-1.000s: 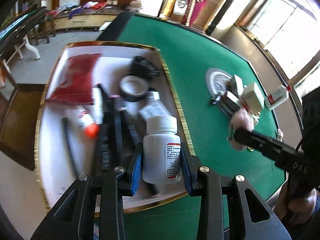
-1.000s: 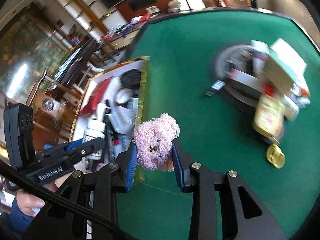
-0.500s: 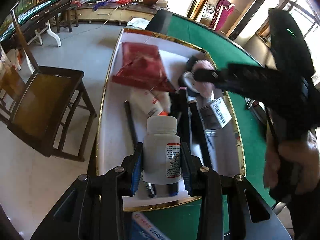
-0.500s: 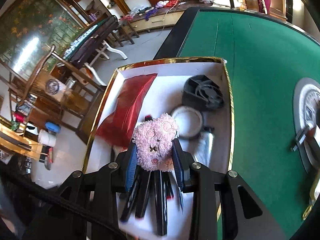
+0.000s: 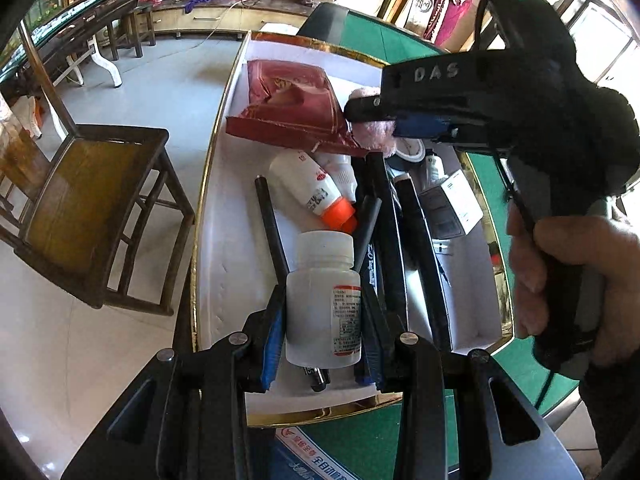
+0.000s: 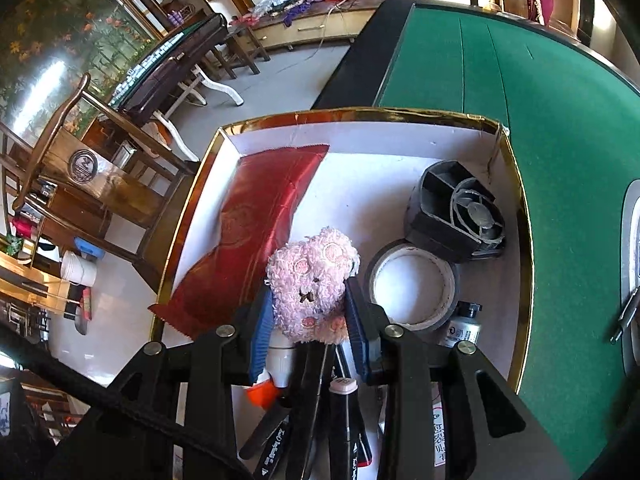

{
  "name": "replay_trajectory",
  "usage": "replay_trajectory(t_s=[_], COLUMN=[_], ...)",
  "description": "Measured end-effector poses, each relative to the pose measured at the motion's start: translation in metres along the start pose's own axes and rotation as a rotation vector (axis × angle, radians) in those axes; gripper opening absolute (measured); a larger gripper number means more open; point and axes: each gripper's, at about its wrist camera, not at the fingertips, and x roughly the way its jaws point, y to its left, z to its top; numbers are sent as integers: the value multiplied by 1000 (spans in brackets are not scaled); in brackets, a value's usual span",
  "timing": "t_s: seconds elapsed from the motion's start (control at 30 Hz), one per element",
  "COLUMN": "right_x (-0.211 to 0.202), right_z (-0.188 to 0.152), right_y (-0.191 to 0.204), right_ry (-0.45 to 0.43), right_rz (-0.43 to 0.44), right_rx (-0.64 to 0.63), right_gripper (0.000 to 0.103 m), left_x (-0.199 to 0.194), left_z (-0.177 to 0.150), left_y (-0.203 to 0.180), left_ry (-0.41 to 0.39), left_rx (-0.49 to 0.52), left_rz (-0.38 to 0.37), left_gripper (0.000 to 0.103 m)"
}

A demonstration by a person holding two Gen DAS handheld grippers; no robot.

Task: Organize objects
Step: 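Lower the bottle and plush toy into the tray and open both tools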

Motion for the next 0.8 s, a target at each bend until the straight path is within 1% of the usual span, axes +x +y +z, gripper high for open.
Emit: replay_trajectory(t_s=[0.03, 0.13, 0.27, 0.33, 0.4, 0.43, 0.5, 0.57, 0.63, 0.67, 0.7, 0.73, 0.77, 0.8], right_x=[-2, -10, -32, -51, -70, -77, -102, -132, -162, -179, -194, -209, -223, -235], right_z=[0, -3, -9, -16, -23, -26, -37, -51, -64, -70, -76, -82, -86, -90], right_y=[-1, -6, -14, -26, -41, -48, -75, -112, -143, -162, -178, -195, -213, -232], right_ry=[4, 10, -24, -53, -86, -100, -143, -193, -241, -269, -288, -307, -329, -348], right_rz=[3, 14, 41, 61, 73, 72, 63, 42, -16, -62, -113, -160, -188, -224], right_rx=[5, 19, 44, 77, 116, 134, 199, 299, 400, 447, 494, 551, 607, 668], right_gripper=[38, 40, 40, 40, 42, 45, 48, 48, 51, 58, 64, 74, 79, 80], left_x=[0, -2, -14, -22, -30, -33, -36, -34, -30, -27, -25, -23, -21, -19], left_z=[0, 2, 9, 13, 17, 19, 22, 22, 21, 21, 20, 19, 18, 19], left_y=[0, -2, -6, -11, -21, -26, -38, -53, -69, -76, -83, -89, -97, -103], left_ry=[-1, -5, -36, -63, -90, -102, -118, -114, -105, -96, -89, -83, -78, -74], left_rx=[-2, -8, -17, -13, 3, 11, 36, 68, 100, 112, 122, 133, 146, 156], left_rz=[0, -9, -6, -7, -7, -7, -17, -27, -38, -44, -50, -56, -64, -70], left_gripper=[30, 31, 32, 32, 32, 32, 32, 32, 32, 32, 32, 32, 32, 32])
